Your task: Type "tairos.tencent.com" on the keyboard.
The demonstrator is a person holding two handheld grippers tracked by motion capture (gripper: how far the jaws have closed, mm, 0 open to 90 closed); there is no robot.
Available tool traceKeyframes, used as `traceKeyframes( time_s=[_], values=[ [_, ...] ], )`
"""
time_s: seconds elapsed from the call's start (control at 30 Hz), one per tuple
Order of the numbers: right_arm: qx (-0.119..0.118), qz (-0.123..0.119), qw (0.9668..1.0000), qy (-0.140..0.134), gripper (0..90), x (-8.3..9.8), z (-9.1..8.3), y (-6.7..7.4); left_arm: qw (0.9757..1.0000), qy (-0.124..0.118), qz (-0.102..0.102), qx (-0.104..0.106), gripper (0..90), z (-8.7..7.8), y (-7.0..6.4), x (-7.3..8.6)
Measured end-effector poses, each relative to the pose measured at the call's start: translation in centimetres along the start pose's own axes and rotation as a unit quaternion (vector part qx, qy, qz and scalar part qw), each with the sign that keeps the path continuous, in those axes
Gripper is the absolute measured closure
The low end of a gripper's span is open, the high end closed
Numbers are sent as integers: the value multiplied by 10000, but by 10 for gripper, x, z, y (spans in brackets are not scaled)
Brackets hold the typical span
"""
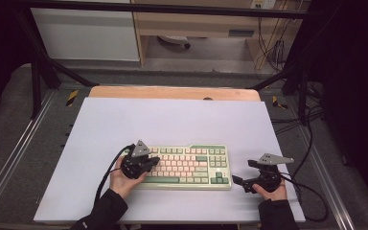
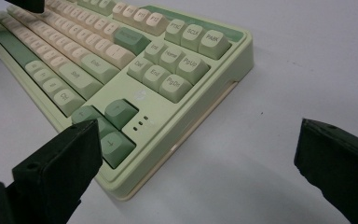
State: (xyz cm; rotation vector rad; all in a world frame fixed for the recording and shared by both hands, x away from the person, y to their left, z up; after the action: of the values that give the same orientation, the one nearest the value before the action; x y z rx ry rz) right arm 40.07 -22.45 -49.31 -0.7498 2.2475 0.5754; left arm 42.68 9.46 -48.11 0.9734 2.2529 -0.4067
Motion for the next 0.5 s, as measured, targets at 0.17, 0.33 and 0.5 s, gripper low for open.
traceKeyframes(
  time_s=[0.17, 0.33, 0.5],
  values=[
    [4, 17, 10000, 23, 14, 1, 0, 0, 10000, 59, 23, -55, 900, 4, 2, 2],
    [-2, 14, 10000, 35, 14, 1, 1, 1, 9999, 102, 13, -73, 900, 6, 2, 3],
    [-3, 10, 10000, 20, 14, 0, 1, 0, 10000, 5, 10, -30, 900, 4, 1, 2]
  ],
)
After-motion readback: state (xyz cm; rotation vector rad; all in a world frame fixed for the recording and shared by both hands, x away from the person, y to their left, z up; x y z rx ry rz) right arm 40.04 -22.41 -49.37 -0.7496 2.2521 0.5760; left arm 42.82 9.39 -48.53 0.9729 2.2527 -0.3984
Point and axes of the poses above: each handheld gripper's, and its own axes: z roughly forward along the jaws, x roughly out of its underside, y roughly to its left, the point moved 9 cm from there along z, roughly forward along the jaws, and after that the axes turned 8 degrees about y, right-handed, at the moved point
